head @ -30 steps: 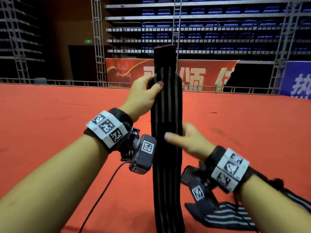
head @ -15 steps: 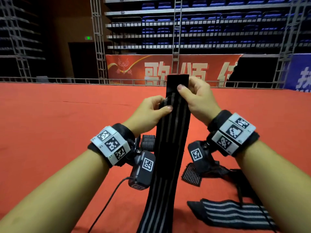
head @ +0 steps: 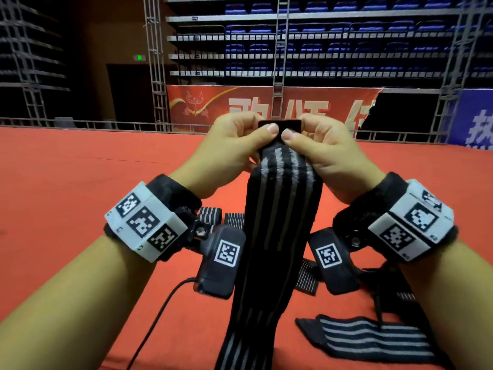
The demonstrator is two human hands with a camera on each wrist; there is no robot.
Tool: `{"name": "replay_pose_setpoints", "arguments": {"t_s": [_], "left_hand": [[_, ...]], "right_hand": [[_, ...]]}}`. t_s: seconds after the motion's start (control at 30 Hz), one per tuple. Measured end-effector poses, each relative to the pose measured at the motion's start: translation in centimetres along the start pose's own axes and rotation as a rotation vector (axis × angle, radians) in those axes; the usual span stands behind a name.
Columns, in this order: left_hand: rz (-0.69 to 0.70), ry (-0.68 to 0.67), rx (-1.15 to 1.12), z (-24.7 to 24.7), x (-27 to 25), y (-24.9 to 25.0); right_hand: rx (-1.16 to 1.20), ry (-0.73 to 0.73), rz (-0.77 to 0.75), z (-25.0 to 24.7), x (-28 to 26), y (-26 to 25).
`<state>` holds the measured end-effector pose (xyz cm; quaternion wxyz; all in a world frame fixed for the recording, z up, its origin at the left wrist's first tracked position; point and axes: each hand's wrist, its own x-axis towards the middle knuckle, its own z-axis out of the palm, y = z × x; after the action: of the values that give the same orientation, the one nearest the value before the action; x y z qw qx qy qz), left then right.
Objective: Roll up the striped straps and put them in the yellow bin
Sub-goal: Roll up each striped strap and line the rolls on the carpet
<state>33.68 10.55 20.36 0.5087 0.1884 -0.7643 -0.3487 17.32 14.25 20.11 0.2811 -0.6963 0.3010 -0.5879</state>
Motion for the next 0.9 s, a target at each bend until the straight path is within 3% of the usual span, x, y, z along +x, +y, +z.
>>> {"name": "replay_pose_setpoints", "arguments": {"t_s": [0.13,0.23,0.47,0.73,0.9], "left_hand": [[0.034,0.021,-0.096,-0.6,0.0,2.7],[0.026,0.048,-0.057,-1.0,0.1,2.4],[-0.143,0.052,0.059,-0.1,-0.4,-3.5],[-0.216,0.044,0.073,1.3,0.3,-9.6],[-0.175,0.061,0.104,1.6,1.2,-13.3]], "right_hand": [[0.119,-0.01,-0.07,0.4,-0.2,-2.4],[0.051,0.011,-0.05,0.7,0.2,-2.1],[-0.412,0.024,0.066,0.4,0.9,4.0],[-0.452,0.04,0.102,-0.5,1.5,9.7],[-0.353,0.072,0.168,-1.1,2.5,13.4]]}}
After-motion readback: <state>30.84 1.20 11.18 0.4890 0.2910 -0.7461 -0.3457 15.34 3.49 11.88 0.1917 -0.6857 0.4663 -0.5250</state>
